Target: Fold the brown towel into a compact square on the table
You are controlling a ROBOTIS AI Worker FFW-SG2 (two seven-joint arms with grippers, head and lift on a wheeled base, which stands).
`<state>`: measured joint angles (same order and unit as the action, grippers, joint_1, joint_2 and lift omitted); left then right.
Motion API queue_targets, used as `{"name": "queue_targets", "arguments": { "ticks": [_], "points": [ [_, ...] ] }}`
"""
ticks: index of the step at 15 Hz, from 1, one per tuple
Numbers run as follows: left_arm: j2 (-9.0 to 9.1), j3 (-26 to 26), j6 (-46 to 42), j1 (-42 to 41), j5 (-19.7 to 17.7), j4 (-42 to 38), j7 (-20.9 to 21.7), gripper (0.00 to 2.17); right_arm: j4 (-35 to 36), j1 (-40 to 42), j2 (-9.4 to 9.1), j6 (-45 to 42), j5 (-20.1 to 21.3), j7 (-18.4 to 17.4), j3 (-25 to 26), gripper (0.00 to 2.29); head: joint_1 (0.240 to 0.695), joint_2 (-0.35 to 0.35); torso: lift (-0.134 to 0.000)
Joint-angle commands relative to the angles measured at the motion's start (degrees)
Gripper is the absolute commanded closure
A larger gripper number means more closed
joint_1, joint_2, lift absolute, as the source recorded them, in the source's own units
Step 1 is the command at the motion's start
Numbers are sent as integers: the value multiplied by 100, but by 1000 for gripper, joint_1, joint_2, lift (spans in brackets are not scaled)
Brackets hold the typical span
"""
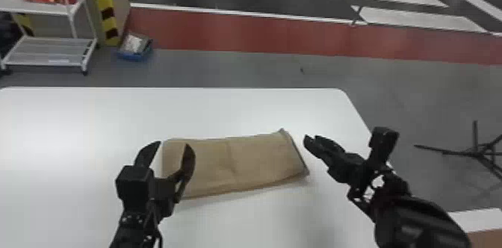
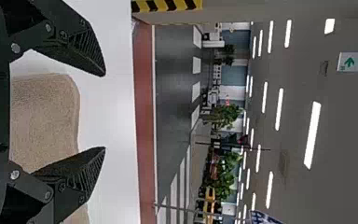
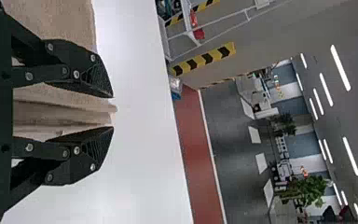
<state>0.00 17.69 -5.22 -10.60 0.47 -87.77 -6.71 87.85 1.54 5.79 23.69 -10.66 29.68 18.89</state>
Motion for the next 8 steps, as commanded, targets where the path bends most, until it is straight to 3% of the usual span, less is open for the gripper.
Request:
{"name": "queue_targets", "arguments": {
  "ticks": [1,2,3,8],
  "points": [
    [15,103,554,313,-117,286,3,1825,-321,-128,10,123,-68,-6,352,198,695,-262,-57],
    [15,121,1556,471,-284,286,3,1916,-435,-216,1,264,-77,-15,432,134,695,-276,-57],
    [15,165,1942,594,-372,321,-5,1970,-505,-269,1,404,-68,-15,484,103,695,-290,-57],
    [15,200,1766,620,-328,427,126,1966,-857,-488,1,299,55,3,238,117,695,-316,-57]
  ]
}}
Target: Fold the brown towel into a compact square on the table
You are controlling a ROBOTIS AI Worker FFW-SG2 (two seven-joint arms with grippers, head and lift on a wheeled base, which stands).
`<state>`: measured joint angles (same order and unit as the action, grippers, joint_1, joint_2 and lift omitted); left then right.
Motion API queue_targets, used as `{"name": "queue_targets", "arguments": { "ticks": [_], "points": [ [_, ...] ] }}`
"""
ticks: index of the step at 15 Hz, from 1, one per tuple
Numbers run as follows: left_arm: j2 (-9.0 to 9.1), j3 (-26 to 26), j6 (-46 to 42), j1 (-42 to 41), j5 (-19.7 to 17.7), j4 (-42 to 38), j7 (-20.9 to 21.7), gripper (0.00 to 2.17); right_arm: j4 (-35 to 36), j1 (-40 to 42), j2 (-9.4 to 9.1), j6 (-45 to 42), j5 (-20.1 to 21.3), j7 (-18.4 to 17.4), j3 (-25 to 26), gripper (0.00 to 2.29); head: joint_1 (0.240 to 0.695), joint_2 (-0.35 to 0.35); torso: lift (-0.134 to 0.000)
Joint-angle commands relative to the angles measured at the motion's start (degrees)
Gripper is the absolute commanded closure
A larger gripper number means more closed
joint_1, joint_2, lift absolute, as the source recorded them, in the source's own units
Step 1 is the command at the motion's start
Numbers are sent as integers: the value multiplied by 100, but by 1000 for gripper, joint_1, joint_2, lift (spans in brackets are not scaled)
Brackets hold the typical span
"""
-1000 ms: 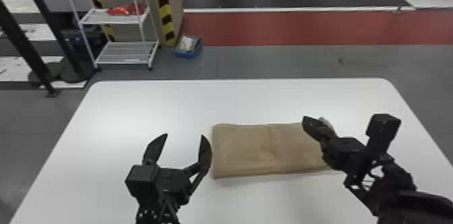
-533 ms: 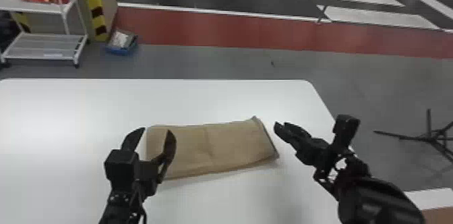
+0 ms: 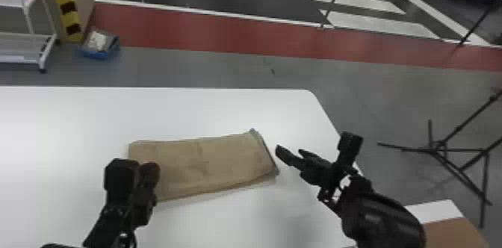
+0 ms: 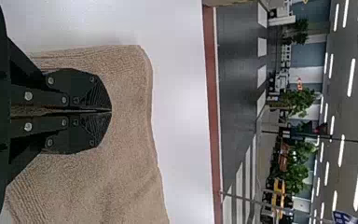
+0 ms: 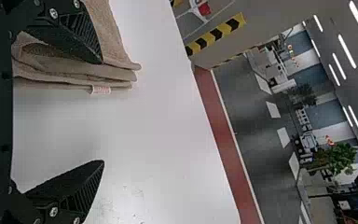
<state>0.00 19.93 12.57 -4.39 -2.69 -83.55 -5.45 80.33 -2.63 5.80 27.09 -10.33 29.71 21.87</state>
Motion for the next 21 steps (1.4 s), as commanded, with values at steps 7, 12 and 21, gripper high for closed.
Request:
{"name": "queue_targets", "arguments": {
  "ticks": [7,12,21],
  "points": [
    [15,-69,-84,88,31,269,8,1966,-615,-448,-35,-6,224,-114,-500,164,695,-275,-57],
    [15,-104,-84,114,93,375,8,1966,-1063,-826,-35,117,435,-88,-684,512,695,-239,-57],
    [15,-104,-13,140,111,375,35,1966,97,-545,-53,1646,84,123,-834,1420,695,-212,-57]
  ]
}}
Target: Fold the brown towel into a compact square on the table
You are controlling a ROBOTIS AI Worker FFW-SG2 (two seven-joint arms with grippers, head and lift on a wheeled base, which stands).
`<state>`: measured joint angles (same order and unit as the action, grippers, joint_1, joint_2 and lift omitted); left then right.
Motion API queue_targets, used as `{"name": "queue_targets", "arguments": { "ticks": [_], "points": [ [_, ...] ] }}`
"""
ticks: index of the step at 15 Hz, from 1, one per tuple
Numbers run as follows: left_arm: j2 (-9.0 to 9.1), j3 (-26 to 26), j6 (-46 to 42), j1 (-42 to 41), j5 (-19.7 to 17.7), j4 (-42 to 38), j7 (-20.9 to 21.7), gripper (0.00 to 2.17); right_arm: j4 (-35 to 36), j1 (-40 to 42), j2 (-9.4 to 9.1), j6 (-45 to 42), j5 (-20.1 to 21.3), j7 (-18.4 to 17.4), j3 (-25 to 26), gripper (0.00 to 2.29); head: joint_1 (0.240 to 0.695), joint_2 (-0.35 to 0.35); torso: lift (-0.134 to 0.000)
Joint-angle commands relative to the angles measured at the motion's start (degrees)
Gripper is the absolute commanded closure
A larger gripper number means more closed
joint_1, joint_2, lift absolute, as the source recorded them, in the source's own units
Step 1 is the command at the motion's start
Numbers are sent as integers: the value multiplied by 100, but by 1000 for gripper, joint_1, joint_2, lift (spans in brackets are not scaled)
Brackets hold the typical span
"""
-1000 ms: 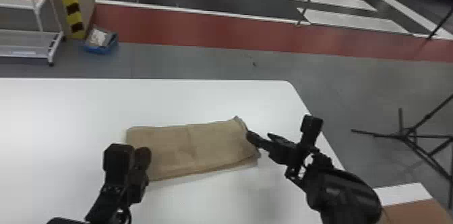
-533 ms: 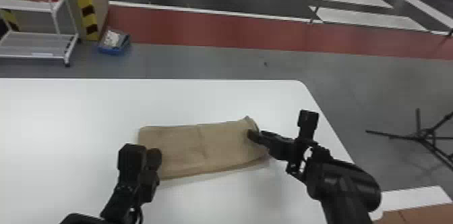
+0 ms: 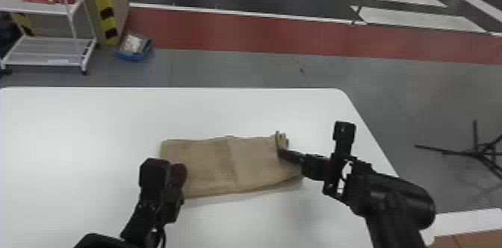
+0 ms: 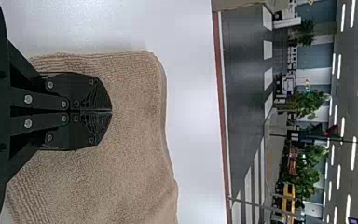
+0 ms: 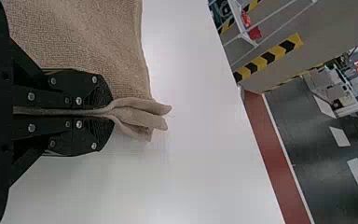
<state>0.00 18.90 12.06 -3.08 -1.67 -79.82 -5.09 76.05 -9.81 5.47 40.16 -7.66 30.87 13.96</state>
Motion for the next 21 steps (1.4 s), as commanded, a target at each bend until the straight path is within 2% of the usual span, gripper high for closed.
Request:
{"name": "queue_targets", "arguments": {
  "ticks": [1,4,5,7,9,12,14,16,18,21],
  "points": [
    [15,0,73,18,9,2,-1,1966,1079,331,-28,744,-403,-2,-139,1416,695,-207,-57],
    [15,9,91,27,44,11,-1,1966,2626,586,-81,2027,-913,-116,-385,1416,695,-170,-57],
    [15,27,91,27,44,19,-9,1966,2951,586,-90,2449,-1001,-212,-490,1416,695,-158,-57],
    [15,79,161,18,26,11,-18,1966,3338,516,-134,2677,-974,-590,-816,1416,695,-131,-57],
    [15,106,231,18,35,2,-9,1966,3338,278,-222,2958,-974,-775,-1070,1416,695,-101,-57],
    [15,79,354,-70,26,-121,-9,1966,3355,190,-468,2923,-992,-977,-1193,1416,695,-72,-57],
    [15,44,512,-272,35,-552,8,1966,3355,138,-468,2888,-842,-1118,-1457,1416,695,-48,-57],
    [15,27,671,-421,35,-851,35,1966,3197,182,-477,2484,-834,-1223,-1633,1416,695,-40,-57],
    [15,-44,653,-738,26,-1431,52,1966,3109,199,-477,2273,-781,-1232,-1642,1416,695,-30,-57],
    [15,-431,1093,-1133,26,-2239,404,1966,3065,138,-468,2238,-737,-1241,-1545,1416,695,-24,-57]
  ]
}}
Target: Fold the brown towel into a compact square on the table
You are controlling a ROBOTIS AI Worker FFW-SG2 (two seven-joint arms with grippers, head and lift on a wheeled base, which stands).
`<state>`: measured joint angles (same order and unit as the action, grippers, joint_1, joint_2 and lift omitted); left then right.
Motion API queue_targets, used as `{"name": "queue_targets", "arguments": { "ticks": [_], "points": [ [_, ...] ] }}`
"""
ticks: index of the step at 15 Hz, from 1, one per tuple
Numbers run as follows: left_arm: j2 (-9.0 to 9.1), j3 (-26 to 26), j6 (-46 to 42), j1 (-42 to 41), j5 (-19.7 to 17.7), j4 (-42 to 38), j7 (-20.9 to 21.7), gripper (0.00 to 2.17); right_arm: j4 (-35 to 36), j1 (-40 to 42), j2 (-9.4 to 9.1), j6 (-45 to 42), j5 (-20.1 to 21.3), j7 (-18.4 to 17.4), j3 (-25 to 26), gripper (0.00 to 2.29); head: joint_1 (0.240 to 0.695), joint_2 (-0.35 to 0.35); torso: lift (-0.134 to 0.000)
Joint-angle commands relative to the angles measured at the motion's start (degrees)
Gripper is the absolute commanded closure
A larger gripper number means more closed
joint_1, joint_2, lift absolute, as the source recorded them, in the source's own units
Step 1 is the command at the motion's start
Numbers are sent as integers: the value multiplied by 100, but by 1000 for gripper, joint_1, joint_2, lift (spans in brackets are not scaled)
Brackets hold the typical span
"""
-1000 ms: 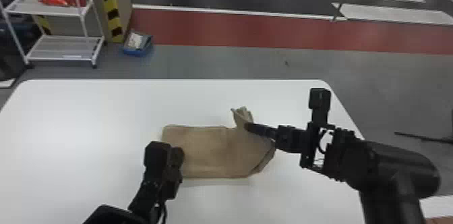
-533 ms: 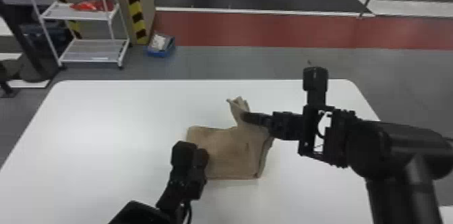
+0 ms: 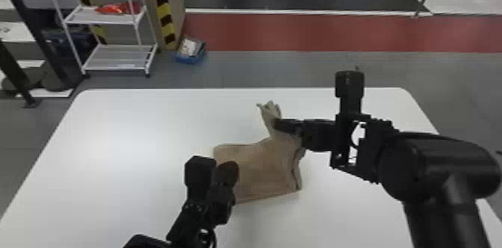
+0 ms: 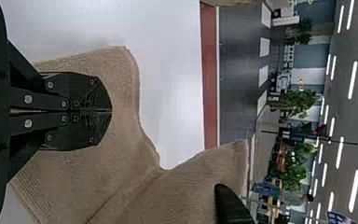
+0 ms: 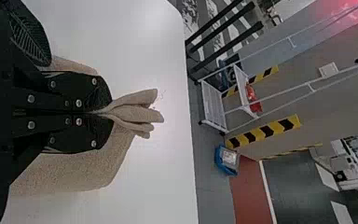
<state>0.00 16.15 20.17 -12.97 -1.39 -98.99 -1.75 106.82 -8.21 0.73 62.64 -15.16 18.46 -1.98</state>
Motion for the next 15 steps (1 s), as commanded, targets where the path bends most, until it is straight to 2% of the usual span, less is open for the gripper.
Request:
{"name": "queue_targets", "arguments": {
  "ticks": [1,5,7,9,11,15],
  "points": [
    [15,-182,282,-198,-1,-358,87,1966,-38,-50,6,-10,13,0,75,1416,695,-21,-57],
    [15,-296,229,-189,-1,-77,263,1966,-152,-58,-20,-28,13,-9,-22,1416,695,-13,-57],
    [15,-455,124,-171,-151,72,509,1966,-196,-58,-20,-116,57,-106,-145,1416,695,-5,-57],
    [15,-481,89,-145,-195,187,544,1966,-249,-58,-64,-169,101,-141,-321,1416,695,9,-57],
    [15,-463,89,-110,-133,266,535,1966,-328,-32,-78,-309,171,-141,-541,1416,695,25,-57],
    [15,-428,106,-145,-116,301,526,1966,-688,3,-78,-889,558,-396,-1200,1416,695,62,-57]
  ]
}}
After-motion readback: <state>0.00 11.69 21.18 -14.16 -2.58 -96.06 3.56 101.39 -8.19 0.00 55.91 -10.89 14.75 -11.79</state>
